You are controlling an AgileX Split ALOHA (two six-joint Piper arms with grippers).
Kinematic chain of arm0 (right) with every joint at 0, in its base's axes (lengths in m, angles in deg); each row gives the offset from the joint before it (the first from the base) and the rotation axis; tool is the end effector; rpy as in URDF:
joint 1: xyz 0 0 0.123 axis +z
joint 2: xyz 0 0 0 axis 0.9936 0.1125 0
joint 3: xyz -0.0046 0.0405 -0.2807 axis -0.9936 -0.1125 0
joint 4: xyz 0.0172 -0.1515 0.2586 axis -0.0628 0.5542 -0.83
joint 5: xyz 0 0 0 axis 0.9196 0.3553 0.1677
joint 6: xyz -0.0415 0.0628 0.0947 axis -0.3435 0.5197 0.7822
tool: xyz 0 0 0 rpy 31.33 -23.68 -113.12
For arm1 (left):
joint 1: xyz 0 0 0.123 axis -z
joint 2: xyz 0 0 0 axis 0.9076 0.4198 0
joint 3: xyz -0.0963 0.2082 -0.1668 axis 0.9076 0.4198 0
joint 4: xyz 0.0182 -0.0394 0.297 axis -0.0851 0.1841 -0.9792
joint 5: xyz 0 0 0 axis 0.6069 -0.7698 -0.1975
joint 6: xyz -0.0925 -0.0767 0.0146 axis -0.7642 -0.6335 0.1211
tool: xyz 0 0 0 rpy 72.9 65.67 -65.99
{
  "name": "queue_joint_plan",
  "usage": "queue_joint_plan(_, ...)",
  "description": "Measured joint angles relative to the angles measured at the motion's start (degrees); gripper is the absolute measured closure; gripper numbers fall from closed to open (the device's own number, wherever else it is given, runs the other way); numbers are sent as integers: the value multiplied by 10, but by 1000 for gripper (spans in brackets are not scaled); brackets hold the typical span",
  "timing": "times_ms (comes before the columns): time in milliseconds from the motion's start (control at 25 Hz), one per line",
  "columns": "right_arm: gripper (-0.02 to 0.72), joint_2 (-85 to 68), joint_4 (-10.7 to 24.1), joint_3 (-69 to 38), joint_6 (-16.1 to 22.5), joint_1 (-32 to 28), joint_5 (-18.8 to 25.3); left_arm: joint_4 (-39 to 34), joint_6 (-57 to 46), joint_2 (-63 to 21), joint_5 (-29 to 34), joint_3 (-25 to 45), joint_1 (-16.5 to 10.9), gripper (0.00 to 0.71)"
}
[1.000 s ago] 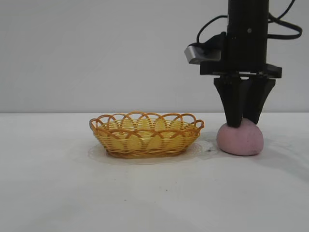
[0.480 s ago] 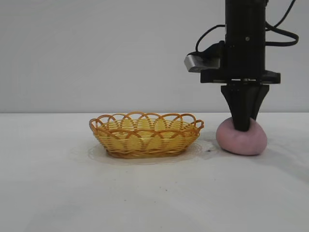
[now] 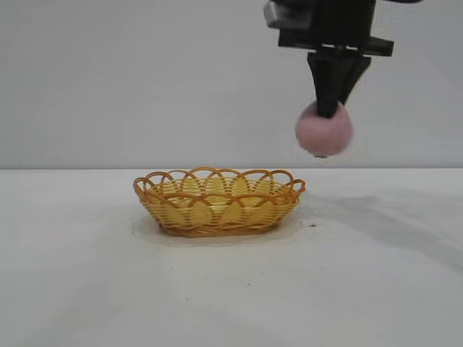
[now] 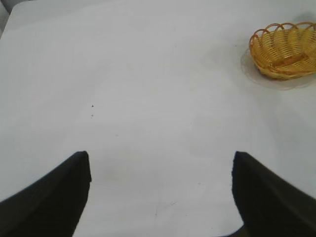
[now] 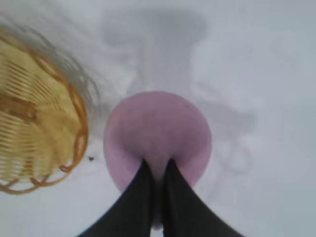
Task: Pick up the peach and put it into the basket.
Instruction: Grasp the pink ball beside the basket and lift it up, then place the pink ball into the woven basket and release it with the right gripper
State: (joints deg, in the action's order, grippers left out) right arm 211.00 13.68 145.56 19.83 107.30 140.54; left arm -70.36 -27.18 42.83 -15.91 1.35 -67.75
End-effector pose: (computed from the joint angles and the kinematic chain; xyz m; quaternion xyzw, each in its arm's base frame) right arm 0.4541 0.2083 0.1926 -0.3176 0.9435 0.0394 0.0864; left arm 0.0612 -0.0096 0.2791 0.0426 0.8644 -0.0116 0.5009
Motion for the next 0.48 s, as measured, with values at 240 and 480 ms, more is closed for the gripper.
queue_joint_plan(240,703,0,-9,2,-6,55,2,0,0,0,0,0,0,189)
queue_joint_plan(480,703,10,-23,3,-10,99,2,0,0,0,0,0,0,189)
